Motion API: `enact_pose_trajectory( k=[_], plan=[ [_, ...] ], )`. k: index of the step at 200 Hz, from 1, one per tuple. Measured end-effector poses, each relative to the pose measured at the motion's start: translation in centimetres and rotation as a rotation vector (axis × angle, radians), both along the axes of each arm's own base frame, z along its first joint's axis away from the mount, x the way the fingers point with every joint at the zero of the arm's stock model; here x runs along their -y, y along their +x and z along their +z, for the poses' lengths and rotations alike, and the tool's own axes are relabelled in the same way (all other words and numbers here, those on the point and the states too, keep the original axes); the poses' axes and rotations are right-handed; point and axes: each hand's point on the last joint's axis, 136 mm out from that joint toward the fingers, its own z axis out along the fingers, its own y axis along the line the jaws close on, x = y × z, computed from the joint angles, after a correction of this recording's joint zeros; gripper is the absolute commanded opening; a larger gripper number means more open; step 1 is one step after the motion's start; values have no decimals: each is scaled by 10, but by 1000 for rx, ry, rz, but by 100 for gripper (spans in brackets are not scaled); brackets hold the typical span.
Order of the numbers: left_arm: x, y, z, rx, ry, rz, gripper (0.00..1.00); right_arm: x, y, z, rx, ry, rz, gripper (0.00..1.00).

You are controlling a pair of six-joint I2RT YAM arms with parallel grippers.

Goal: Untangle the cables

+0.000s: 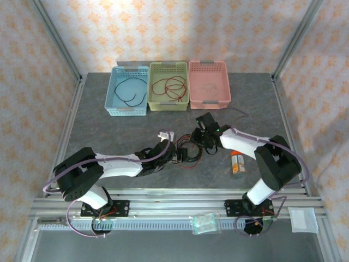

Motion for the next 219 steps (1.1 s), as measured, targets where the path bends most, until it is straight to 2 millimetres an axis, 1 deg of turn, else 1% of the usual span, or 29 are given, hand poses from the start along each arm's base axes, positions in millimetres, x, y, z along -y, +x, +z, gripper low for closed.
enact_pose_trajectory(
  k=[22, 66, 91, 124, 135, 153, 171, 219],
  plan=[
    [-2, 2, 0, 6, 5, 13, 84, -3, -3, -2, -11, 3, 11, 32],
    [-5, 5, 0, 9, 7, 24, 84, -8, -6, -2, -18, 14, 28, 20],
    [-6, 8, -3, 3, 13, 31, 89, -8, -7, -2, -19, 14, 29, 13],
    [-6, 18, -12, -19, 28, 63, 94, -8, -6, 1, -11, 19, 28, 2],
    [-7, 21, -14, -22, 29, 74, 93, -9, -6, 6, 2, 26, 28, 0],
    [-8, 26, -15, -28, 26, 91, 94, -10, -5, 17, 28, 42, 27, 0],
    [-7, 28, -16, -33, 32, 93, 93, -11, -4, 32, 63, 65, 29, 0],
    [-3, 32, -27, -56, 59, 94, 93, -12, -3, 64, 124, 106, 30, 0]
  ],
)
